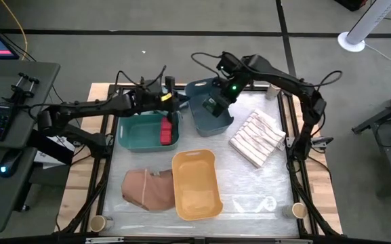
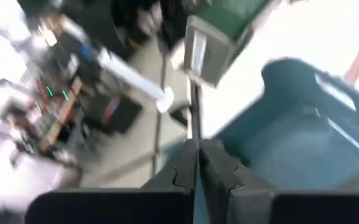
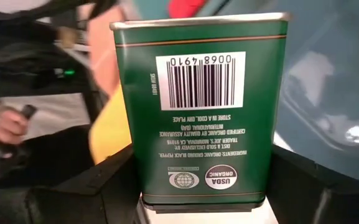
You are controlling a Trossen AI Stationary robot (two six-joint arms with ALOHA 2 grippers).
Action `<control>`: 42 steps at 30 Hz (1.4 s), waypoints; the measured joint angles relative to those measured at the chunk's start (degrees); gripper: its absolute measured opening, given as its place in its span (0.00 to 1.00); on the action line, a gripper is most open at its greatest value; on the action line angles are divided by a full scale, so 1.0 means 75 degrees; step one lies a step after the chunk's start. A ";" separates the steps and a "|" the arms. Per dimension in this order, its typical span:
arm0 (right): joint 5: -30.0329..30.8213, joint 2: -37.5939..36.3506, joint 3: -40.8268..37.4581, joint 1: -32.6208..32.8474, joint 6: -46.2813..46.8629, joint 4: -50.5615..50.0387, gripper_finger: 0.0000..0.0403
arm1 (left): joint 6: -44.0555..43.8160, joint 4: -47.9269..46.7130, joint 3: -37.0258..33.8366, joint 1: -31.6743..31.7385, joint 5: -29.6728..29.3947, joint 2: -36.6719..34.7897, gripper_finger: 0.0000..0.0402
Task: Sort spices by type
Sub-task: Put the black seasoning can into the blue bin
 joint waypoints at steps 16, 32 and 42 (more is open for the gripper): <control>-0.0800 -0.0180 0.0009 0.0038 0.0048 -0.0003 0.69 | 0.2812 0.1444 0.0008 -0.0680 0.0282 0.0004 0.51; 0.0880 -0.0177 0.0009 0.0222 0.2074 0.0870 0.69 | 0.3246 0.1587 0.0005 -0.0997 -0.0209 0.0594 0.56; 0.2000 0.0096 0.0012 0.0672 0.2995 0.0848 0.69 | 0.3691 0.2320 -0.0009 -0.1036 -0.1047 0.1134 0.56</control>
